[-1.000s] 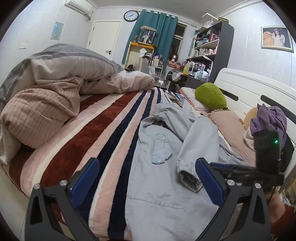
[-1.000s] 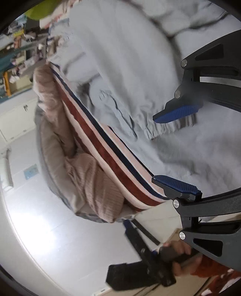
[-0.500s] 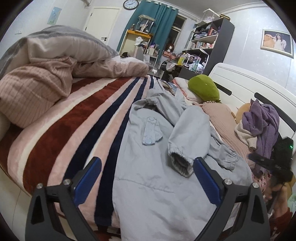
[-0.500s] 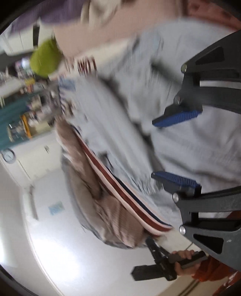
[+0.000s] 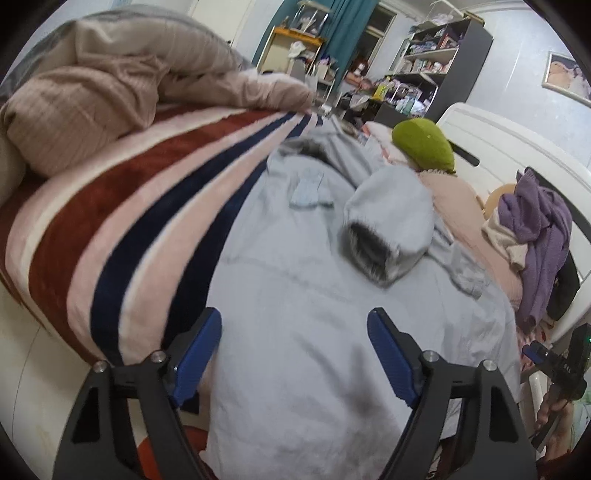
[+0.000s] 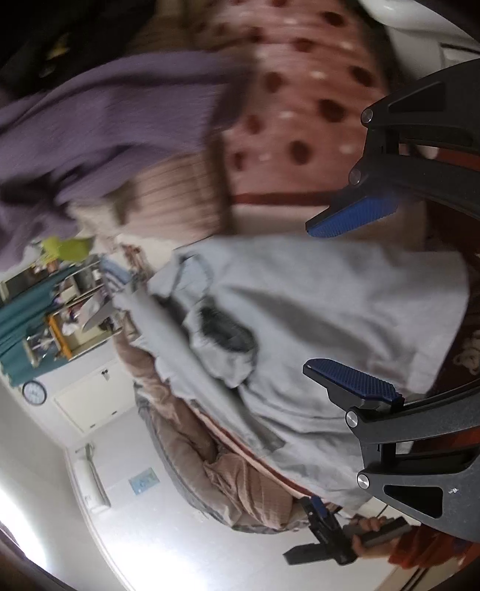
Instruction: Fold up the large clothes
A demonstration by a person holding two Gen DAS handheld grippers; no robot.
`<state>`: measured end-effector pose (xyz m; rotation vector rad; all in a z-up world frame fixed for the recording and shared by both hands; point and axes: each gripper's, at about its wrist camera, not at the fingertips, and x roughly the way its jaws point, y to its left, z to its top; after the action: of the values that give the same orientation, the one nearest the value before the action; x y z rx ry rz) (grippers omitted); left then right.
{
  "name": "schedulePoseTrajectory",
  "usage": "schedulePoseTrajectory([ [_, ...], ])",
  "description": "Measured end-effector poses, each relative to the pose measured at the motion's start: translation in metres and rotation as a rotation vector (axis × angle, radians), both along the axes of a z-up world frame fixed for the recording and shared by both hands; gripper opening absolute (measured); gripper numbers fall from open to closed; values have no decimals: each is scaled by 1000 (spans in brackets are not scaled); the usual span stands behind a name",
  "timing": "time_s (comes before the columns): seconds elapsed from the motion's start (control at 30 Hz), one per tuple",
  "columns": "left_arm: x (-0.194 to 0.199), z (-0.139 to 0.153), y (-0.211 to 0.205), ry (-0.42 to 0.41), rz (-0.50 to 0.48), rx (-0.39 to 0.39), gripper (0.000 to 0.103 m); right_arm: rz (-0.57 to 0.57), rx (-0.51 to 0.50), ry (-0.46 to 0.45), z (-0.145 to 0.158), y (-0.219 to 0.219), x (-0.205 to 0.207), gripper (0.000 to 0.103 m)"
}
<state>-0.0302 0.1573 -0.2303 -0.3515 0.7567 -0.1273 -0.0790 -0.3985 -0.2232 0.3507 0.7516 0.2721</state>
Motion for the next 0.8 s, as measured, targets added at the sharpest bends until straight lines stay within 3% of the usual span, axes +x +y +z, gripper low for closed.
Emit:
schedulePoseTrajectory([
  [0.1,-4,-10,-2,14,-1,-20,74,-7,-10,46,-17,-4,-5,65],
  [0.33,1,-28,-4,46,12,-46,66,54,84,99,-48,1,-6,57],
  [0.4,3,-31,-3,52,21,-53,62,60,78,95,-46,4,-6,48],
  [0.47,3,-31,-1,61,36,-35,62,63,63,100,-45,4,-5,29],
  [0.63,0,-25,10,39,86,28,71,64,97,97,-44,2,-8,28],
  [0.8,7,-41,16,74,69,-62,73,80,122,102,-44,5,-4,28],
])
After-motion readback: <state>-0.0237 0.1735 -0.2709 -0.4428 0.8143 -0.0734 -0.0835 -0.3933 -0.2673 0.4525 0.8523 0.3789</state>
